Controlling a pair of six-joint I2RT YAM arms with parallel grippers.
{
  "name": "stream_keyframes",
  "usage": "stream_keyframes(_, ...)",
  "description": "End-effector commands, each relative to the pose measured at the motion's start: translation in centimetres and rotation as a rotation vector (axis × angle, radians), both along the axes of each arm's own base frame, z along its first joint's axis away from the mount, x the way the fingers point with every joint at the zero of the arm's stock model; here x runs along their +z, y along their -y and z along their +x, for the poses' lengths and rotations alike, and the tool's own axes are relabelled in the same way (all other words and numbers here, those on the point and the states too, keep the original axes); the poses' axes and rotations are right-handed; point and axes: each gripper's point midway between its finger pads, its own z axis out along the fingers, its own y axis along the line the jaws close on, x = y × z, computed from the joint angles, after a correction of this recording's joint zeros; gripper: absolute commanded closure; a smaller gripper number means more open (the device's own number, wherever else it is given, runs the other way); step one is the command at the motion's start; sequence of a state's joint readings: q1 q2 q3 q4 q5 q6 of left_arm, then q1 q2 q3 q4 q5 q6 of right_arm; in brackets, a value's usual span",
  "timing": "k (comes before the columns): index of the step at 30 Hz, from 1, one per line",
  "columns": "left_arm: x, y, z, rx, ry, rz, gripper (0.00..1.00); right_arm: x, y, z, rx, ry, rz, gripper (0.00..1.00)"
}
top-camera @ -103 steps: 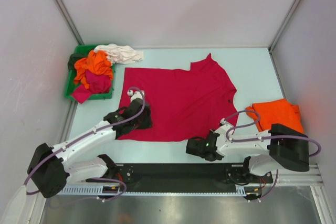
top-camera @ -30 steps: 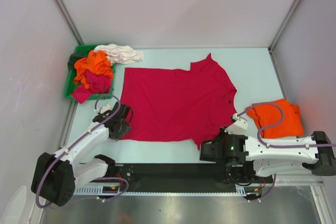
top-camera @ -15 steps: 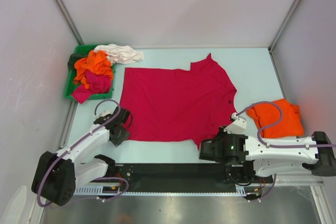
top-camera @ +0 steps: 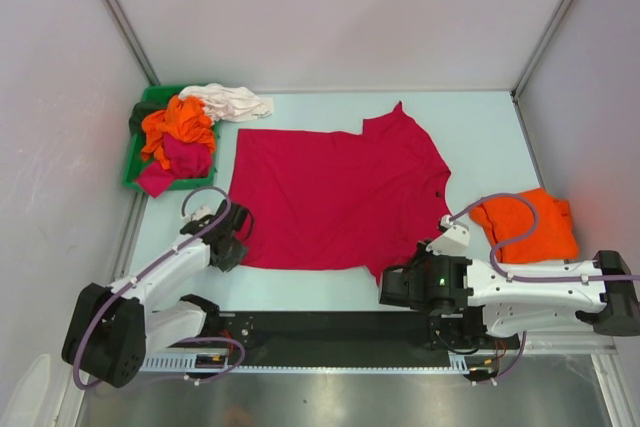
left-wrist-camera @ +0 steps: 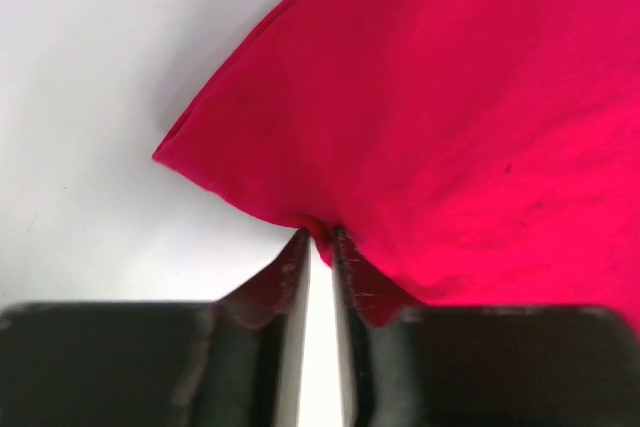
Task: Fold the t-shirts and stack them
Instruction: Grap the side of the flattened tshirt closest away from the robot with both arms
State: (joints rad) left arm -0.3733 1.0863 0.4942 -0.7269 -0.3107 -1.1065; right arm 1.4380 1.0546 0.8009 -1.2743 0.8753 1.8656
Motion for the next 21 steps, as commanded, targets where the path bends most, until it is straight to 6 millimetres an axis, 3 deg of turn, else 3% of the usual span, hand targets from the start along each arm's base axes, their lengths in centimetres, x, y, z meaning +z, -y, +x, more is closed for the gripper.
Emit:
stream_keyframes(1,-1.2,-0.1,-0.7,0.008,-0.029,-0.009,0.85,0.5,0.1,0.8,-0.009,0.049,-0.005,1.00)
stream_keyframes(5,-1.0,-0.1,-0.6,0.001,-0.022,-0.007,0.87,0.3,0.0,0.7,-0.003,0.046,-0.011,1.00)
stream_keyframes(8,-0.5,0.0,-0.3,-0.014,-0.006,-0.012,1.00,0.4,-0.2,0.8,-0.004,0.046,-0.009,1.00)
stream_keyframes(9,-0.3,0.0,-0.3,-0.026,-0.004,-0.012,1.00,0.5,-0.3,0.8,0.000,0.046,-0.007,1.00)
stream_keyframes(16,4.1,0.4,1.0,-0.080,0.136,-0.036,1.00,2.1,-0.5,0.5,0.003,0.077,-0.010,1.00)
stream_keyframes(21,5.7,0.3,0.9,-0.095,0.151,-0.013,1.00,3.6,-0.5,0.3,-0.012,0.114,-0.038,1.00)
